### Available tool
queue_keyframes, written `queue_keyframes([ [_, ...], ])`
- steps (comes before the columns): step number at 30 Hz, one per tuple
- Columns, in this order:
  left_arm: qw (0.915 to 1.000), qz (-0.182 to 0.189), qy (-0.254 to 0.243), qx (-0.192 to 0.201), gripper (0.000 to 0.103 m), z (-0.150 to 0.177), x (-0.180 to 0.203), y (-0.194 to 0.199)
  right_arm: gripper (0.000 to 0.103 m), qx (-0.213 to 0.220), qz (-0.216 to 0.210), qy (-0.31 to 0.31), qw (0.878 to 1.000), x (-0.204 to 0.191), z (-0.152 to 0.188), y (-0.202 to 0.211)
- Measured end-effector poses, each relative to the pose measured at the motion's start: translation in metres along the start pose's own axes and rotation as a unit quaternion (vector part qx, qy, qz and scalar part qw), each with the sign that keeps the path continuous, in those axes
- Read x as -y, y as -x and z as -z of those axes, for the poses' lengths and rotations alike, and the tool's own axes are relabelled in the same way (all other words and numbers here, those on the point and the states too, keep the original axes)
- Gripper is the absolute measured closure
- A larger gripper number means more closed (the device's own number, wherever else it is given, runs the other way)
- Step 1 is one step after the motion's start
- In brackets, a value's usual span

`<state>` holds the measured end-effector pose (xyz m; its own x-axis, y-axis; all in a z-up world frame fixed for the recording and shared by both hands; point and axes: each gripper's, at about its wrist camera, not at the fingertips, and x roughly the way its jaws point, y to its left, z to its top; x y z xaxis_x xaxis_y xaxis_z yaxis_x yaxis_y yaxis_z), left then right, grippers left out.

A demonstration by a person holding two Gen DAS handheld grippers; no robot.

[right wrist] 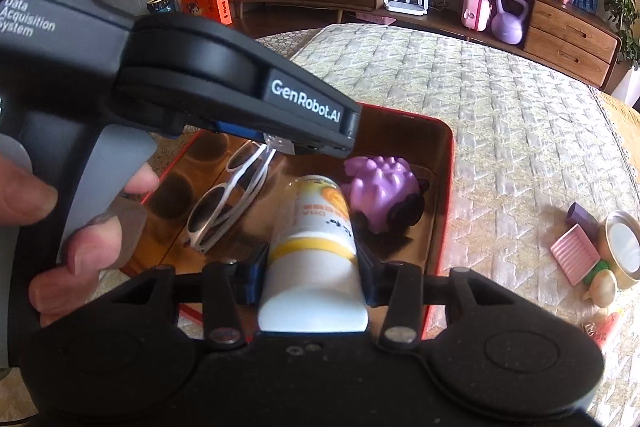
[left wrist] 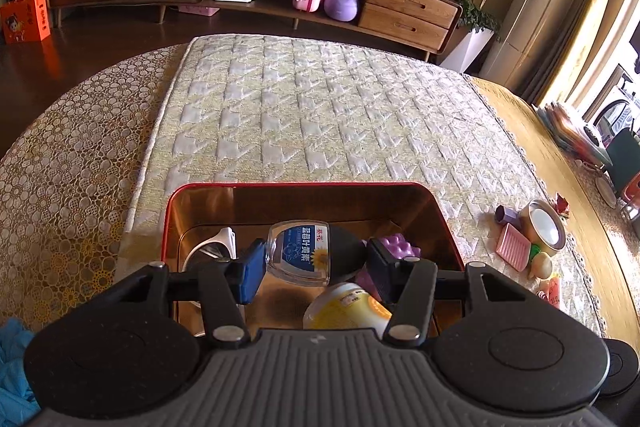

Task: Organize rigid objects
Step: 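Lower and release the roll-on bottle with the left gripper while the right gripper releases the white-yellow bottle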

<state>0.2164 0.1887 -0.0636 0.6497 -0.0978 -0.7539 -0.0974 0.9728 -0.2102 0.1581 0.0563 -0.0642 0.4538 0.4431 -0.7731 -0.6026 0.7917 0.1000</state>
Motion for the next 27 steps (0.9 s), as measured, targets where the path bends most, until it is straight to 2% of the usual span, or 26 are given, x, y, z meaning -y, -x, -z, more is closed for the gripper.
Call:
queue_keyframes([
  [7, 0.9999, -0.004, -0.004, -0.010, 0.050, -0.001, 0.004, -0.015, 0.058, -0.004, 0.006, 0.015, 1.000, -0.003, 0.003, -0.003],
  [10, 0.9999, -0.009, -0.004, -0.014, 0.049, -0.003, 0.004, -0.021, 0.052, 0.000, 0.004, 0.016, 1.000, -0.002, 0.005, 0.002],
  [19, 0.9995, -0.023, 0.011, -0.020, 0.049, -0.004, -0.002, -0.028, 0.042, 0.010, -0.002, 0.004, 1.000, 0.002, 0.009, 0.017],
  [21, 0.9995, -0.022, 0.013, -0.018, 0.048, -0.004, -0.002, -0.026, 0.041, 0.012, -0.004, 0.002, 1.000, 0.002, 0.010, 0.020],
  [23, 0.9995, -0.024, 0.012, -0.013, 0.041, -0.005, -0.003, -0.023, 0.040, 0.013, -0.005, 0.001, 1.000, 0.003, 0.011, 0.023],
  [27, 0.9996, -0.024, 0.015, -0.004, 0.040, -0.005, -0.001, -0.012, 0.039, 0.018, -0.007, -0.005, 1.000, 0.006, 0.010, 0.029],
])
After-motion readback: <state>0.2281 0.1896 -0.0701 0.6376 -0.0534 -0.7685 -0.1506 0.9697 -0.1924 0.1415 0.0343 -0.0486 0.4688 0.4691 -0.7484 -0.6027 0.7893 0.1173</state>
